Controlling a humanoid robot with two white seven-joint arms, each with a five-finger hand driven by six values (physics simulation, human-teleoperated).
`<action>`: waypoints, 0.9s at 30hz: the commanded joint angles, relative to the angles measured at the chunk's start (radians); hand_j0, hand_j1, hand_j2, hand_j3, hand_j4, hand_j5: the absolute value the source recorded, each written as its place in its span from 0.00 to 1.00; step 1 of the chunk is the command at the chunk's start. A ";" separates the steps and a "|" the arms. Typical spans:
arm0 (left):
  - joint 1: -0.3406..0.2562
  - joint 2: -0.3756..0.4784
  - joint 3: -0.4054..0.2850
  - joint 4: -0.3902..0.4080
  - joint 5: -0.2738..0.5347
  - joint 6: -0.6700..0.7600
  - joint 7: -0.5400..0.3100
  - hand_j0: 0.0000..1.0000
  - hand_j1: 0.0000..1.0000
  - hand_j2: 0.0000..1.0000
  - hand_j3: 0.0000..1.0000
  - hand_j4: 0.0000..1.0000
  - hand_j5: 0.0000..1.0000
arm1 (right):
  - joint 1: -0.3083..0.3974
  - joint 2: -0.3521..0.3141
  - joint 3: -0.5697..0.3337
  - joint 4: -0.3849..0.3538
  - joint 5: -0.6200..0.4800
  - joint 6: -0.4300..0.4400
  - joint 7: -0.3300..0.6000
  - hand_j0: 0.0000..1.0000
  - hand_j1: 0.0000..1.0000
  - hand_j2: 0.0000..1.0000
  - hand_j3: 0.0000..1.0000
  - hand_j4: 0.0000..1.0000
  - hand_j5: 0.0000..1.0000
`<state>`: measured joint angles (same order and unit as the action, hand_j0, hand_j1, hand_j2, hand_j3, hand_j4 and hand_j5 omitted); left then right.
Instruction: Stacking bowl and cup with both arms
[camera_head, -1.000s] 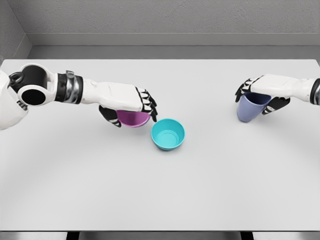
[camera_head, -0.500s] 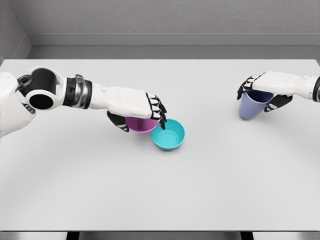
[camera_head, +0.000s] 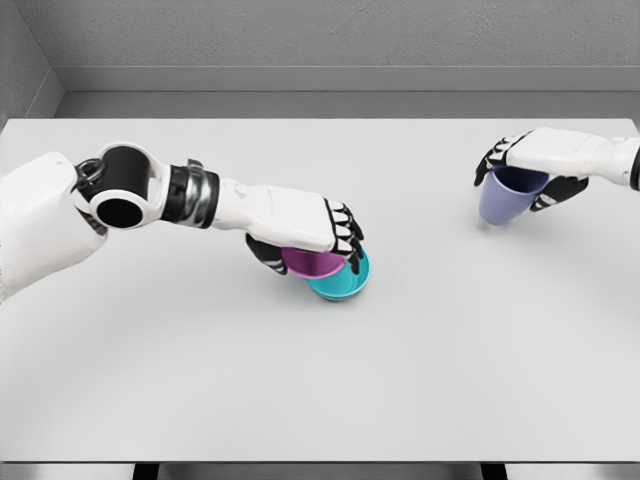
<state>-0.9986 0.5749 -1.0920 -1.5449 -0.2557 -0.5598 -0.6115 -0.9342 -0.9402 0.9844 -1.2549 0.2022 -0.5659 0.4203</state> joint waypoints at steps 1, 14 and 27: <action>0.000 -0.018 0.000 0.005 0.003 0.004 0.001 0.77 0.77 0.77 0.77 0.77 0.77 | 0.000 -0.002 -0.001 -0.003 -0.006 0.000 0.000 0.66 0.66 0.66 0.66 0.66 0.66; 0.008 -0.089 0.000 0.060 -0.040 0.003 0.001 0.77 0.77 0.77 0.77 0.77 0.77 | -0.018 -0.009 -0.001 -0.005 -0.007 -0.014 -0.002 0.66 0.66 0.66 0.66 0.66 0.66; 0.021 -0.092 0.000 0.069 -0.048 0.003 0.001 0.78 0.78 0.78 0.78 0.78 0.78 | -0.025 -0.017 -0.006 -0.040 -0.009 -0.014 -0.002 0.66 0.66 0.66 0.66 0.66 0.66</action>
<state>-0.9771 0.4831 -1.0931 -1.4758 -0.3100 -0.5599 -0.6112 -0.9594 -0.9525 0.9829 -1.2885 0.2019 -0.5841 0.4197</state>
